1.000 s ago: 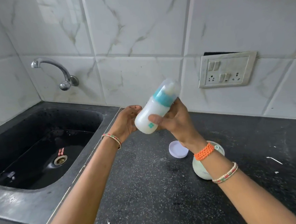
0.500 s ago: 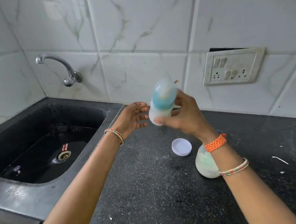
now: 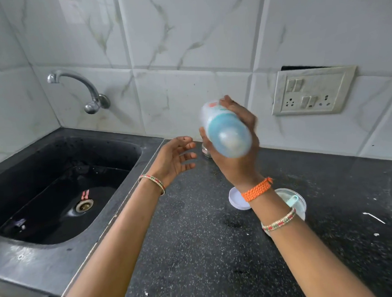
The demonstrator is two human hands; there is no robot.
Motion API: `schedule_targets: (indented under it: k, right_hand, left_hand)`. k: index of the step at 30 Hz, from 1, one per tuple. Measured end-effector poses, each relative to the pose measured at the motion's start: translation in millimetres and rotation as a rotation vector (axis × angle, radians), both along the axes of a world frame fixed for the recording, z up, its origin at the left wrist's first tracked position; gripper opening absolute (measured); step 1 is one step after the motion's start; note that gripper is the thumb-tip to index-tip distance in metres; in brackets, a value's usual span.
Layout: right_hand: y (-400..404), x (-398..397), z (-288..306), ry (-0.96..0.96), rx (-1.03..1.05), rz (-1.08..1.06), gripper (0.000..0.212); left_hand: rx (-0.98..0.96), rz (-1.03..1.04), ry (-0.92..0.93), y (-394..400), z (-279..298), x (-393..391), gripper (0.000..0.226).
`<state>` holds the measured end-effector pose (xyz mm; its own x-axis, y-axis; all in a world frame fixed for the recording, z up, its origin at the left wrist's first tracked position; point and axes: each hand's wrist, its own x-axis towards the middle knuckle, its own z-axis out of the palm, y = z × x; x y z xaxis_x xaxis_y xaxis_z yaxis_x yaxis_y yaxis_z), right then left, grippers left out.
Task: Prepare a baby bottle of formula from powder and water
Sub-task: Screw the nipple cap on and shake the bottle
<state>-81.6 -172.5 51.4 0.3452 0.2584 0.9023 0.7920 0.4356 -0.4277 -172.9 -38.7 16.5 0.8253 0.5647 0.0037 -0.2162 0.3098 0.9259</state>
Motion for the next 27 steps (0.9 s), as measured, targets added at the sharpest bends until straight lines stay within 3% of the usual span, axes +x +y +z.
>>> schedule_targets:
  k: [2, 4, 9, 12, 16, 17, 20, 24, 25, 27]
  right_hand:
    - [4.0, 0.6, -0.8, -0.079, -0.216, -0.075, 0.068]
    - [6.2, -0.9, -6.9, -0.05, -0.233, -0.079, 0.072]
    - [18.3, 3.9, -11.1, 0.357, -0.415, 0.254, 0.124]
    - [15.9, 4.2, -15.7, 0.58, -0.413, 0.433, 0.117]
    - [13.1, 1.0, -10.9, 0.878, -0.125, 0.547, 0.093]
    - [12.5, -1.3, -12.0, 0.922, -0.141, 0.596, 0.094]
    - [6.1, -13.5, -12.5, 0.747, -0.387, 0.663, 0.106]
    - [13.2, 5.3, 4.5, 0.976, 0.117, 0.534, 0.09]
    - [14.0, 8.4, 7.7, 0.967, 0.114, 0.534, 0.087]
    - [10.1, 7.8, 9.9, 0.775, -0.157, 0.551, 0.094]
  left_hand:
    - [0.036, 0.004, 0.016, -1.6, -0.8, -2.0, 0.023]
    - [0.055, 0.024, 0.016, -0.8, -1.7, -2.6, 0.024]
    - [0.058, 0.033, 0.068, 1.3, -0.7, -5.7, 0.042]
    - [0.029, 0.045, 0.078, 2.9, -3.5, -5.8, 0.036]
    - [-0.022, 0.081, 0.074, 1.0, -7.6, -8.7, 0.023]
    - [-0.043, 0.093, 0.075, 0.8, -7.8, -9.1, 0.019]
    - [-0.088, 0.056, 0.092, 0.6, -8.1, -9.2, 0.022]
    - [-0.097, 0.138, 0.043, 8.2, -9.3, -16.2, 0.011]
    - [-0.111, 0.141, 0.032, 8.7, -10.6, -17.8, 0.011]
    - [-0.11, 0.133, 0.048, 8.6, -13.1, -19.3, 0.011]
